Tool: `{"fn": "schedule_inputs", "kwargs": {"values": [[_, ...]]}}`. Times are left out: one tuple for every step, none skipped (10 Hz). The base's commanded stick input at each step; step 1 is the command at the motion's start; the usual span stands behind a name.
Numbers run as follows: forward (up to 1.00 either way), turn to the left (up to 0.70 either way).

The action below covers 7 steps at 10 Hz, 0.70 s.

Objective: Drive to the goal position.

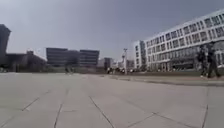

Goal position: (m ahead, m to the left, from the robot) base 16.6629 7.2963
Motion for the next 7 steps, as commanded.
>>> {"fn": "schedule_inputs", "kwargs": {"values": [[0.85,0.00],[0.85,0.00],[0.85,0.00],[0.85,0.00],[0.85,0.00],[0.85,0.00],[0.85,0.00]]}}
